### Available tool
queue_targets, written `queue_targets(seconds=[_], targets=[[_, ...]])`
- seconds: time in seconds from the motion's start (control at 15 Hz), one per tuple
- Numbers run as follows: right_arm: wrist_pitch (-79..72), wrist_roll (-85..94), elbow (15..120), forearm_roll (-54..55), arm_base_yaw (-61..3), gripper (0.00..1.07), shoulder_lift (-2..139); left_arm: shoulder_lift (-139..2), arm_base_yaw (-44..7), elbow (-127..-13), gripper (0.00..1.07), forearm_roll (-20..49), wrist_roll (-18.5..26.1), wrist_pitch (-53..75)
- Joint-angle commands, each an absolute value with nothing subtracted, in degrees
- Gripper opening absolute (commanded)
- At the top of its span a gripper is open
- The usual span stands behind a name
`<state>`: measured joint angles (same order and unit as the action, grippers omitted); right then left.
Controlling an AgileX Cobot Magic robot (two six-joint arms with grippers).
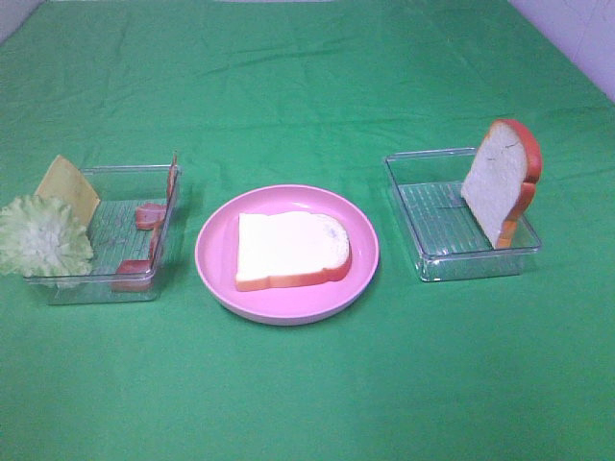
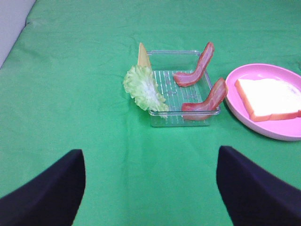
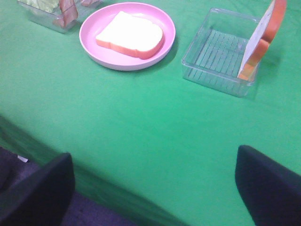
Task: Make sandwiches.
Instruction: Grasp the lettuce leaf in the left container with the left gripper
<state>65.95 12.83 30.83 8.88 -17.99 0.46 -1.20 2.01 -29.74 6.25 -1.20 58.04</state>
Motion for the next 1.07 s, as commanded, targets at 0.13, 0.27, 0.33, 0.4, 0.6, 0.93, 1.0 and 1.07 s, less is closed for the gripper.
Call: queue_targets(seconds=[0.13, 0.27, 0.33, 0.4, 0.6, 0.93, 1.0, 1.07], targets=[[65.4, 13.5, 30.7, 9.0, -17.8, 0.85, -1.5, -6.3, 2.0, -32.2, 0.74, 8.6, -1.7, 53.2], [64.9, 13.9, 30.7, 8.9, -17.8, 0.85, -1.5, -10.0, 2.0, -33.0, 0.74, 9.9, -1.7, 51.0], [62.5, 14.3, 29.6, 8.8, -17.8, 0.85, -1.5, -16.4, 2.0, -33.9, 0.74, 12.7, -1.6, 49.0], [62.0, 14.4, 29.4, 8.8, -17.8, 0.85, -1.5, -19.4, 2.0, -34.5, 0.74, 13.2, -1.5, 48.1], [61.3, 14.9, 28.9, 8.7, -17.8, 0.85, -1.5, -29.6, 2.0, -38.1, 0.74, 13.4, -1.4, 48.0], [61.3, 14.9, 28.9, 8.7, -17.8, 0.85, -1.5, -52.9, 2.0, -47.3, 0.74, 12.0, -1.5, 48.4], [61.3, 14.9, 28.9, 8.7, -17.8, 0.85, -1.5, -54.6, 2.0, -47.8, 0.74, 11.9, -1.5, 48.2], [61.3, 14.9, 28.9, 8.7, -17.8, 0.85, -1.5, -58.8, 2.0, -49.2, 0.74, 11.3, -1.7, 48.4]])
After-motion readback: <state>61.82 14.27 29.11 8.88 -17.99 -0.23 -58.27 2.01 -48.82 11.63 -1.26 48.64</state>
